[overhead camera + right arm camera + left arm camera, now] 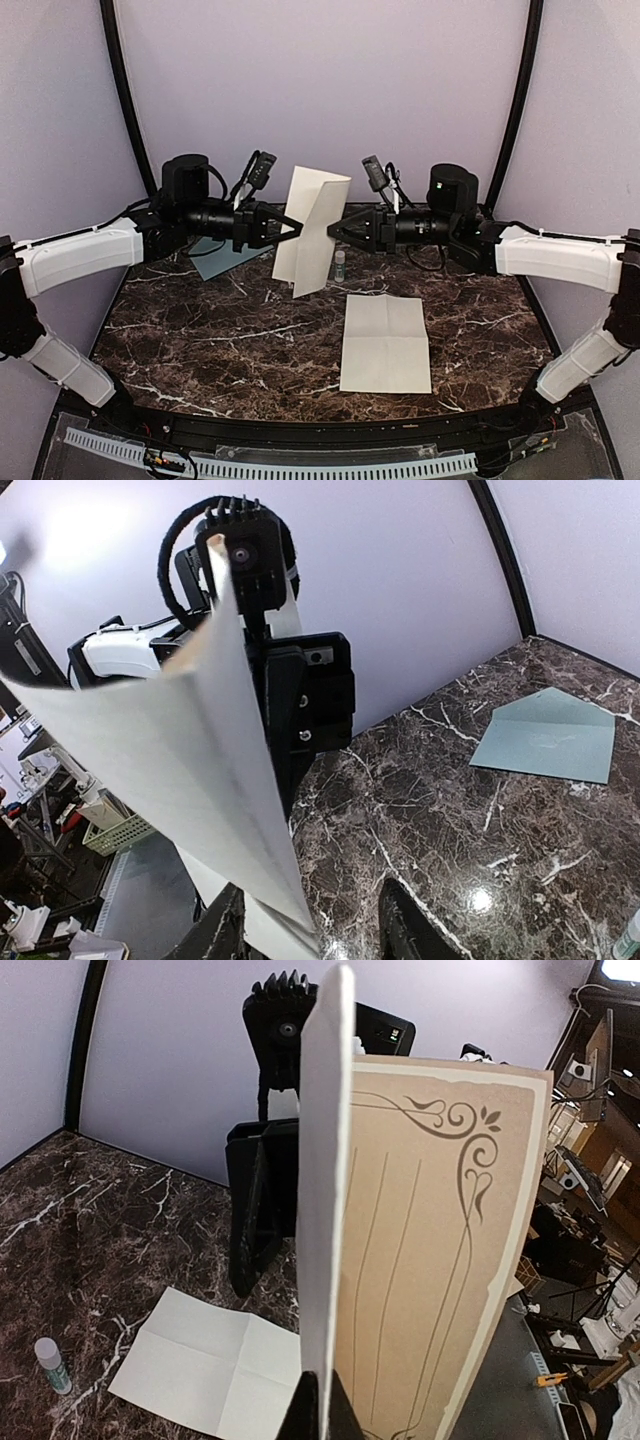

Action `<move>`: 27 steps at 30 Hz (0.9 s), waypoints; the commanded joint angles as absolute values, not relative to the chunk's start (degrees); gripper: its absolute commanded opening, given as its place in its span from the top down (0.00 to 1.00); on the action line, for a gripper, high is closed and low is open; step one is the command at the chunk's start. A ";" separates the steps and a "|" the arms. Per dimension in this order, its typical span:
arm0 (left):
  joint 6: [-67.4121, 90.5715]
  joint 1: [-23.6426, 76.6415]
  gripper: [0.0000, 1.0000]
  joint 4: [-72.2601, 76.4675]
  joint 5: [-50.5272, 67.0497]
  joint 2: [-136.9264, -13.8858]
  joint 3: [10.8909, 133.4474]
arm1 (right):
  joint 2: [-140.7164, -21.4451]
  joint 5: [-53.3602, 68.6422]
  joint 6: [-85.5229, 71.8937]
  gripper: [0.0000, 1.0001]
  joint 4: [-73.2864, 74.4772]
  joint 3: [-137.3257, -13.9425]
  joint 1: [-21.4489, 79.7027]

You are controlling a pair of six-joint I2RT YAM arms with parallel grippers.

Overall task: Place the letter into the envelope and seal it
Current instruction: Fold the letter.

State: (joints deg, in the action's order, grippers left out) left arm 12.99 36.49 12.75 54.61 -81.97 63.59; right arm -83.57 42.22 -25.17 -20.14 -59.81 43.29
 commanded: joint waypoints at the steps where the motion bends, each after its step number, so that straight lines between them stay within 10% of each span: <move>1: 13.26 36.94 1.00 14.62 56.55 -82.06 62.95 | -84.35 43.49 -26.61 0.60 -25.66 -61.45 44.08; 18: 12.88 37.26 1.00 13.88 55.63 -82.44 63.15 | -84.78 45.14 -27.89 1.00 -28.25 -61.36 44.49; 27: 10.03 35.25 0.45 10.13 51.51 -78.51 64.11 | -81.70 40.15 -24.64 1.00 -23.63 -60.53 44.56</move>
State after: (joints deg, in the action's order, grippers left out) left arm 11.79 36.60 11.90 53.30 -82.43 63.59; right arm -84.27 43.00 -26.85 -24.71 -60.18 44.14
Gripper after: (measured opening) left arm 0.493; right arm 0.004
